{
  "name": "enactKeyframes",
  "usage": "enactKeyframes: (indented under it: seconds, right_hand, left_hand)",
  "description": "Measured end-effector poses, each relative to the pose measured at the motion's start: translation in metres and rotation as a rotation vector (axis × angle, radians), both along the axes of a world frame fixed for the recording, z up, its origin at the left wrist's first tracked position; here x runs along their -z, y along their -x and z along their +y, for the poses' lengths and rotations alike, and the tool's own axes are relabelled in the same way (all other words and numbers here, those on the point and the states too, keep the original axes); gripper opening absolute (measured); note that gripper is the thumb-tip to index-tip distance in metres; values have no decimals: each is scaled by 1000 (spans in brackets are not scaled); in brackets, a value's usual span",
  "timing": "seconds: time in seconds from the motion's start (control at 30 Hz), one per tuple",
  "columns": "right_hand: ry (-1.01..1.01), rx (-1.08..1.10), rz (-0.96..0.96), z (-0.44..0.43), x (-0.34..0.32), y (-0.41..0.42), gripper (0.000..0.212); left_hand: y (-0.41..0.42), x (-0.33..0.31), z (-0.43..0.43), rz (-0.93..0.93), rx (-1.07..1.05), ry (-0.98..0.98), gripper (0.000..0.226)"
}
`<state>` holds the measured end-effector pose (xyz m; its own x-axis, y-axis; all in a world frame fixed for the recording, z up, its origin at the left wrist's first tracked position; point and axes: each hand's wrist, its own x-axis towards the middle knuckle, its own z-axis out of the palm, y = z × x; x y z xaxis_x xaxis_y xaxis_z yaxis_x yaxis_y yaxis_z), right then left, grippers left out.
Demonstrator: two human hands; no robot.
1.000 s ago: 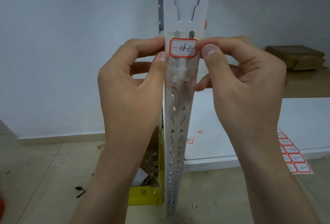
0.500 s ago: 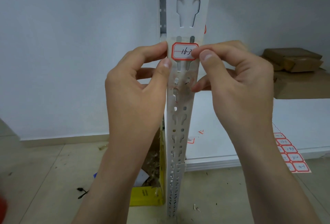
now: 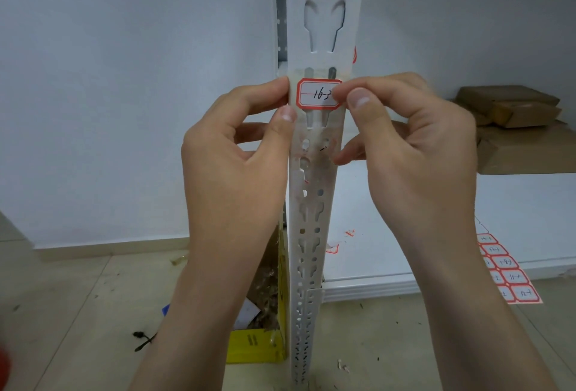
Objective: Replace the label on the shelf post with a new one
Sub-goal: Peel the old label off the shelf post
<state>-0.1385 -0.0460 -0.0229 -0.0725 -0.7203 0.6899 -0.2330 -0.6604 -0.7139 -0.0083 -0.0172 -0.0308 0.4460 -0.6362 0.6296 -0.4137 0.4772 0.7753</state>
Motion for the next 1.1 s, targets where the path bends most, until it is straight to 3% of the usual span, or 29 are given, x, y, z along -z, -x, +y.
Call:
enactKeyframes:
  seconds: [0.23, 1.1]
  right_hand:
    - [-17, -1, -87, 1, -1, 3, 21]
    - [80, 48, 33, -1, 4, 3, 18]
  left_hand:
    - [0, 0, 0, 8, 4, -14, 25]
    - [1, 0, 0, 22, 35, 7, 24]
